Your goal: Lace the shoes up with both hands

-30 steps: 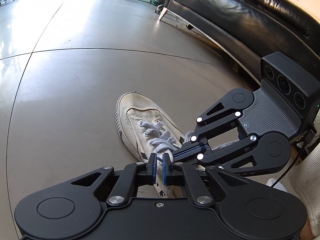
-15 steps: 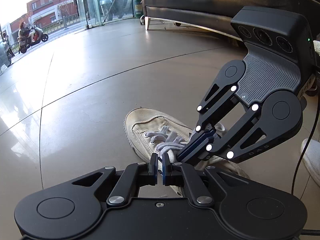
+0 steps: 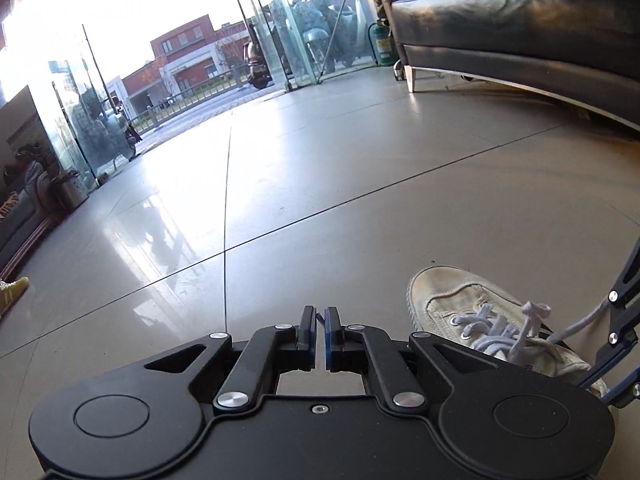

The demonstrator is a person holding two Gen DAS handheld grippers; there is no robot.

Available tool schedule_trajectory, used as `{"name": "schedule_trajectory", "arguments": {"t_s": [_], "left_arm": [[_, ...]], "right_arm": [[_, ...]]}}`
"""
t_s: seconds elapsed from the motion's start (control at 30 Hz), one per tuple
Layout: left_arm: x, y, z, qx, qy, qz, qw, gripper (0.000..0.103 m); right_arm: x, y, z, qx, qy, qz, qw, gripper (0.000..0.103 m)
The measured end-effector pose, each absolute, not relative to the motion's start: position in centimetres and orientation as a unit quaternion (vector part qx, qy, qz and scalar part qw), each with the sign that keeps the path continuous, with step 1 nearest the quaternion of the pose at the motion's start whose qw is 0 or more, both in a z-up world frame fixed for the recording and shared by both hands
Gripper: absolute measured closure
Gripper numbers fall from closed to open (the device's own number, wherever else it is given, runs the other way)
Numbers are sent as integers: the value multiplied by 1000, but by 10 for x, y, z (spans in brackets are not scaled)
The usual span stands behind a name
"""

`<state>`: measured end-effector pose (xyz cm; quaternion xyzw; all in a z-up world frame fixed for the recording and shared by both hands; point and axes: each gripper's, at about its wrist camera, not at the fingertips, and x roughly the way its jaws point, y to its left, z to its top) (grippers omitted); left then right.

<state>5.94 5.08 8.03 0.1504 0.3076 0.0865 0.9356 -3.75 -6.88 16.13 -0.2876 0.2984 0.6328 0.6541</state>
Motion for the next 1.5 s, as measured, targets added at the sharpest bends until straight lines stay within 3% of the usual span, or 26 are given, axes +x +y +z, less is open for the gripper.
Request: {"name": "schedule_trajectory", "arguments": {"t_s": [0.37, 0.7, 0.87, 1.07, 1.23, 1.33, 1.5], "left_arm": [[53, 113, 140, 148, 246, 247, 926, 101], [55, 128, 130, 147, 275, 286, 906, 102], [50, 114, 115, 107, 305, 216, 921, 100], [52, 62, 76, -4, 359, 13, 933, 99], [55, 20, 48, 29, 393, -76, 916, 96], [55, 9, 36, 47, 410, -103, 905, 77], [53, -7, 19, 108, 419, -109, 895, 72]], "right_arm": [[-40, -72, 156, -301, 302, 612, 666, 86], [-41, -70, 154, -310, 306, 603, 668, 86], [-41, -63, 151, -307, 315, 598, 670, 82], [-33, -62, 151, -298, 326, 598, 669, 79], [-21, -57, 148, -268, 356, 599, 666, 79], [-15, -55, 144, -253, 374, 597, 664, 79], [-12, -55, 141, -247, 373, 595, 668, 81]]}}
